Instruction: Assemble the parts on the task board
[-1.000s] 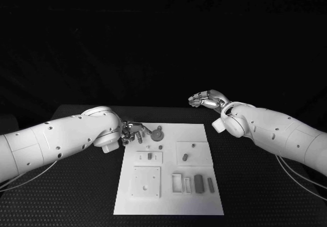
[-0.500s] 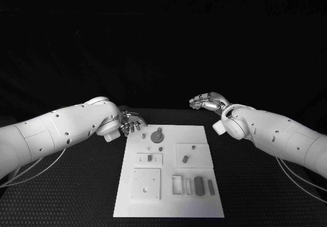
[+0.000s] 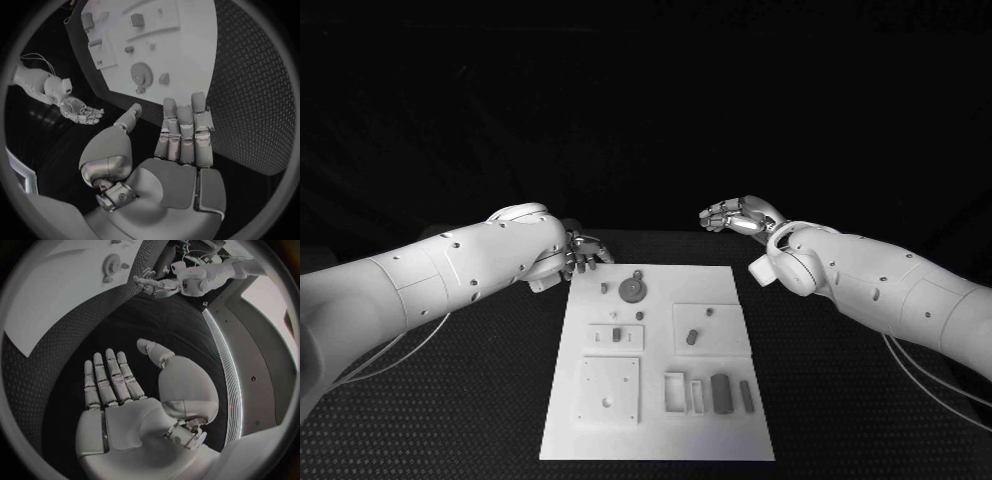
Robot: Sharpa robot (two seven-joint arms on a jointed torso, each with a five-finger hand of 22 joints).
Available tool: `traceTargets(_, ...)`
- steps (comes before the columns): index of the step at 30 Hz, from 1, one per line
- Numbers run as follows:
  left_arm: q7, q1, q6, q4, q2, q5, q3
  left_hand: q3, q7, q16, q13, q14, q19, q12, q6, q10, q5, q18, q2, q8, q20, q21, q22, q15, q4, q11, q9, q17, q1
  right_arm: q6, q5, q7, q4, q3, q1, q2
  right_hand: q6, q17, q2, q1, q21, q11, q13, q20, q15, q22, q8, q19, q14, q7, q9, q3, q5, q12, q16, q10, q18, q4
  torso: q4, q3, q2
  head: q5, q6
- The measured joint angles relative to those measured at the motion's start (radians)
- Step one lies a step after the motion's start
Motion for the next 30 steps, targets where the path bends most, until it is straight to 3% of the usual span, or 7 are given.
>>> traceTargets(6, 0.0, -0.013, 0.022, -0.042, 0.025, -0.025, -0.001, -0.008, -0.016, 0.028, 0.008, 0.015, 0.018, 0.026, 0.016, 0.015, 0.0, 0.0, 0.0, 0.019, -0.011, 0.017, 0.014, -0.011, 0.025, -0.014, -0.004, 0.0, 0.0, 0.0, 0.0, 0.0, 0.0, 0.0, 0.0, 0.0, 0.0, 0.0, 0.0, 0.0, 0.0, 0.0, 0.0, 0.0, 0.0, 0.001, 0.0, 0.0, 0.0, 0.0, 0.0, 0.0, 0.0, 0.0, 0.0, 0.0, 0.0, 0.0, 0.0002, 0.0006, 0.0, -0.003, -0.002)
traceTargets(19, 0.0, -0.049, 0.063, -0.099, 0.061, -0.043, -0.003, -0.013, -0.024, 0.059, 0.018, 0.022, 0.032, 0.053, 0.025, 0.022, 0.0, 0.0, 0.01, 0.028, -0.018, 0.029, 0.031, -0.018, 0.041, -0.021, -0.012, 0.0, -0.009, 0.0, 0.0, 0.001, 0.005, 0.0, 0.0, 0.001, 0.0, 0.0, 0.0, 0.0, 0.0, 0.0, 0.0, 0.0, 0.0, 0.002, 0.0, 0.0, 0.0, 0.0, -0.001, 0.0, 0.0, 0.0, 0.0, 0.0, 0.0, 0.0, 0.0022, 0.0004, -0.001, -0.005, -0.003)
traceTargets(30, 0.005, -0.055, 0.076, -0.106, 0.072, -0.044, -0.003, -0.019, -0.025, 0.07, 0.019, 0.024, 0.032, 0.06, 0.03, 0.022, 0.0, 0.0, 0.014, 0.034, -0.018, 0.036, 0.031, -0.017, 0.047, -0.021, -0.015, -0.001, -0.013, 0.0, 0.0, 0.001, 0.005, 0.0, 0.0, 0.002, 0.0, 0.0, 0.0, 0.0, 0.0, 0.0, 0.0, 0.0, 0.0, 0.003, 0.0, 0.0, 0.0, 0.0, -0.001, 0.0, 0.0, 0.0, 0.0, 0.0, 0.0, 0.0, 0.0021, 0.0006, -0.001, -0.007, -0.005)
